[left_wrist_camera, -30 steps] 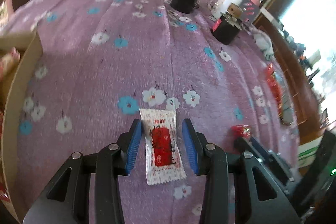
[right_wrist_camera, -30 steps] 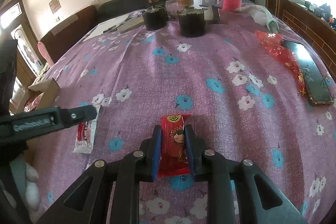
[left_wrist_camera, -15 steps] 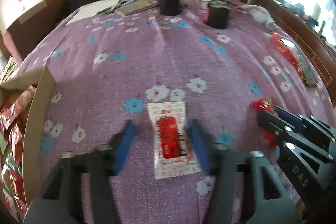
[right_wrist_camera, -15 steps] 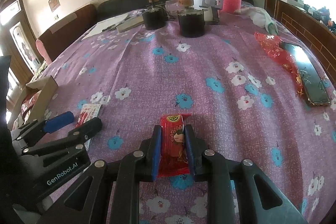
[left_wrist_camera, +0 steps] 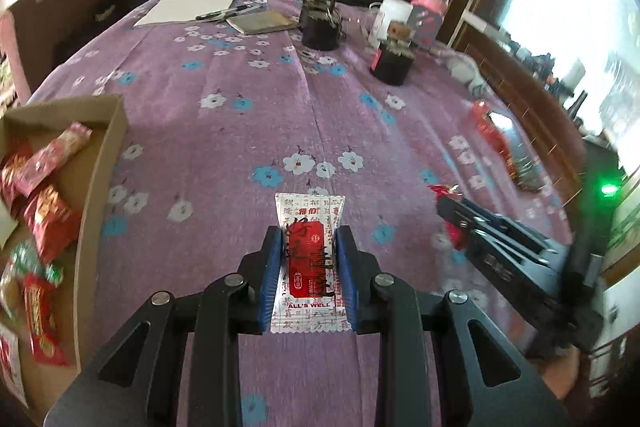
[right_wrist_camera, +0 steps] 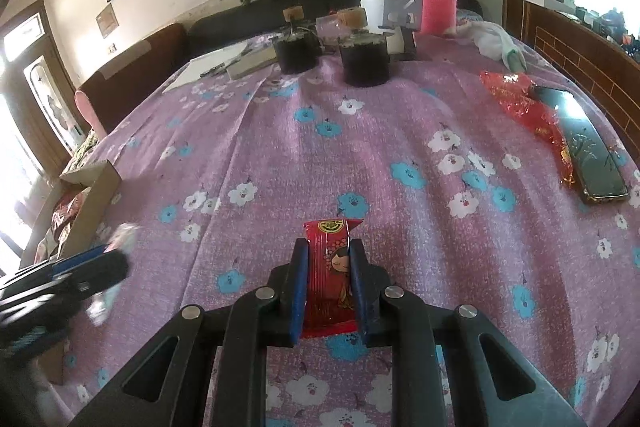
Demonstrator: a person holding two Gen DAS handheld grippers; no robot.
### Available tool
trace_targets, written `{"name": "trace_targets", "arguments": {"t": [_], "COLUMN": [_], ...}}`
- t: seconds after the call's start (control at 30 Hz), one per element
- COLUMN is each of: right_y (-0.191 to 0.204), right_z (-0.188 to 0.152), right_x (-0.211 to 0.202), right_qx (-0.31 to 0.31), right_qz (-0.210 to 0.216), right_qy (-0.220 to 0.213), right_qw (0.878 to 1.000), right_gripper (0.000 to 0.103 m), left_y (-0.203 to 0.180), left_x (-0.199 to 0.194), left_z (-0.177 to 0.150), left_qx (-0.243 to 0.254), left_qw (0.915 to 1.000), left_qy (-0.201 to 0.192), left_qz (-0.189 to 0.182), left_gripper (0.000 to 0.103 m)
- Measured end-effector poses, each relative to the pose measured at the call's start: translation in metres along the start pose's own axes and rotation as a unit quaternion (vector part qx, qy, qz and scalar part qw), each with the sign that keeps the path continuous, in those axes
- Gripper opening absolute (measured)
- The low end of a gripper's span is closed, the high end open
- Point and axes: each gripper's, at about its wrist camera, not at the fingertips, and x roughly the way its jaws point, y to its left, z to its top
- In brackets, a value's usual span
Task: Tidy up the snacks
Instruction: 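Open both tools over the tray to drop the white sachet and red candy packet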
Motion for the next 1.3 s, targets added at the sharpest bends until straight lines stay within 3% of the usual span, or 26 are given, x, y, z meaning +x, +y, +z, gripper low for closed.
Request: {"name": "trace_targets", "arguments": {"t": [0.17,0.5,0.83,1.07,1.3], "right_y": [0.000,0.003,-0.003,0.008,0.080], "right_z": [0.000,-0.002,-0.003,-0.001,-0.006], "right_x": [0.000,0.000,0.002,-0.007,-0.045], "right_qx": [-0.001,-0.009,0.008,0.002,-0.055], "right_qz": [-0.003,-0.015,-0.023,0.000,0.077], "right_qy": [-0.001,-0.008,-0.005,-0.004,-0.011], "right_qw": [1.000,1.000,1.000,1.000,0.995], "right_gripper": [0.021,0.021,0.021,0.021,0.020], "left_y": [0.013,0.039,0.078,0.119,0.172], "left_x": [-0.022,-0.046,-0.077,-0.109,-0.131], "left_z": [-0.006,-0.020,-0.034,-0.045,-0.057], "left_qx": [-0.019,-0.024,-0.059,-0.101,-0.157], "left_qw": [0.9998,0.9981,0.9952,0.9911,0.9812], "left_qy": [-0.012,-0.030,-0.052,-0.070,-0.088], "left_qz": [-0.003,0.048,0.058,0.051,0.070], "left_gripper": [0.024,0.025,0.025,0.025,0.025]}}
